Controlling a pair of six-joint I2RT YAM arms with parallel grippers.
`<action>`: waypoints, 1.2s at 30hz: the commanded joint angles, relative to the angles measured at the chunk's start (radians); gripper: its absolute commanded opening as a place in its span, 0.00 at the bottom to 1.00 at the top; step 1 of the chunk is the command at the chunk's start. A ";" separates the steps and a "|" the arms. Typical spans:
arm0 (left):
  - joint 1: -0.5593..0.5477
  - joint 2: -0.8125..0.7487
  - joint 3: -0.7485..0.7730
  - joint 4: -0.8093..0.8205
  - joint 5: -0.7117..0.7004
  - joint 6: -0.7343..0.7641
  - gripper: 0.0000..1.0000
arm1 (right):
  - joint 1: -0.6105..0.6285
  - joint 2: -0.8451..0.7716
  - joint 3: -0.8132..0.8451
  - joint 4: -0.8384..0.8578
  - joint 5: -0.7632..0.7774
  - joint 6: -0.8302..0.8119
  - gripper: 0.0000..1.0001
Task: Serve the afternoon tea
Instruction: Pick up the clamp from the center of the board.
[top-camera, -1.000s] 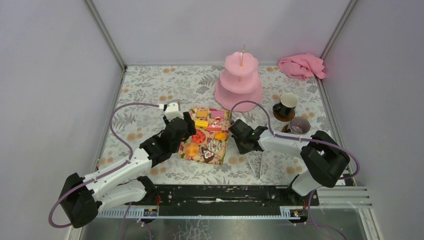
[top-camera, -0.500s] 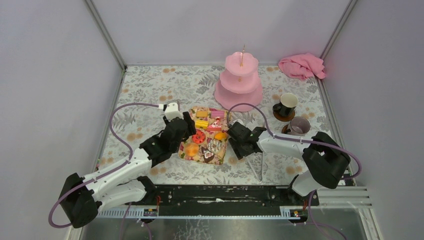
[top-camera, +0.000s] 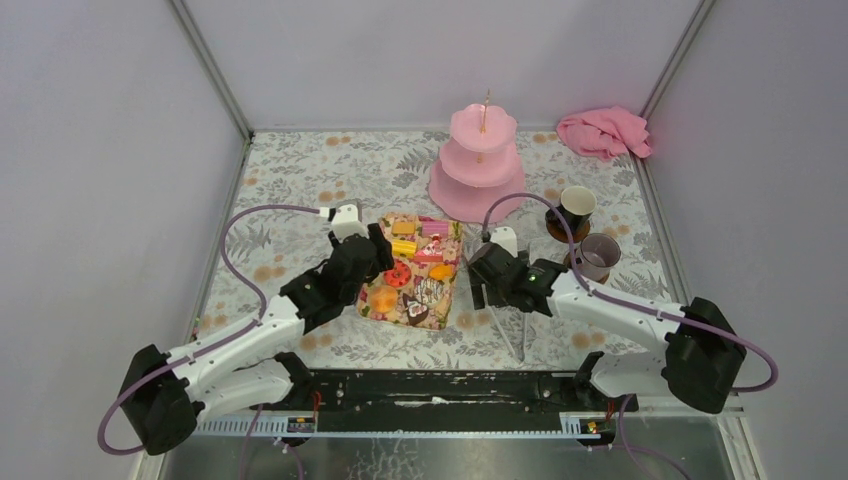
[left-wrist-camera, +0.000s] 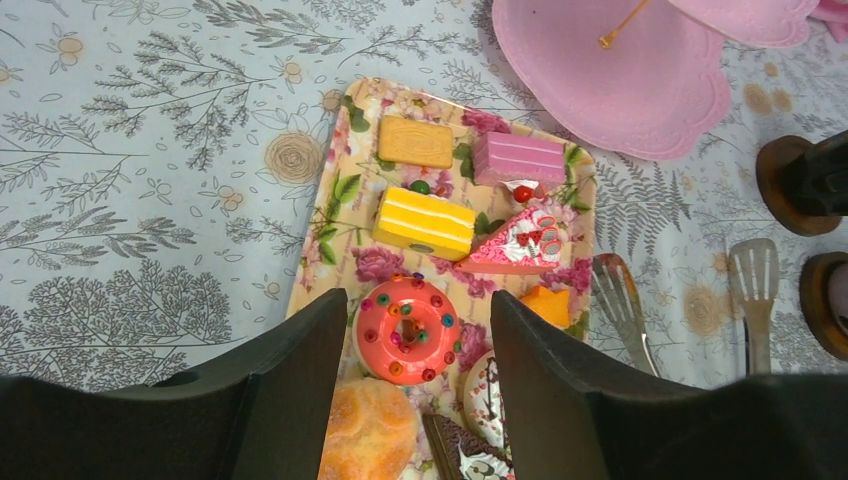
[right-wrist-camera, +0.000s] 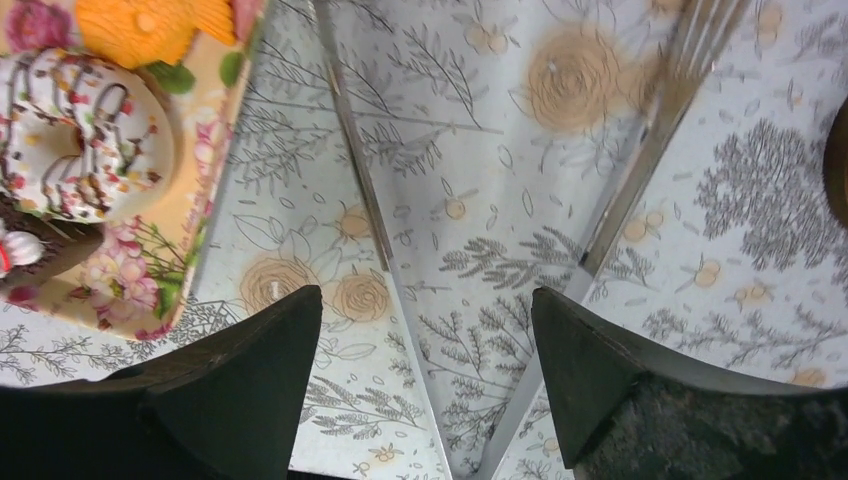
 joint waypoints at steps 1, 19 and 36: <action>0.004 -0.034 0.023 0.031 0.018 0.007 0.63 | 0.013 -0.072 -0.068 -0.045 0.033 0.165 0.84; 0.004 -0.070 0.001 0.065 0.048 0.016 0.63 | 0.110 -0.138 -0.198 -0.129 0.085 0.383 0.94; 0.004 -0.051 -0.016 0.103 0.032 0.036 0.63 | 0.110 0.048 -0.192 -0.003 0.082 0.336 0.99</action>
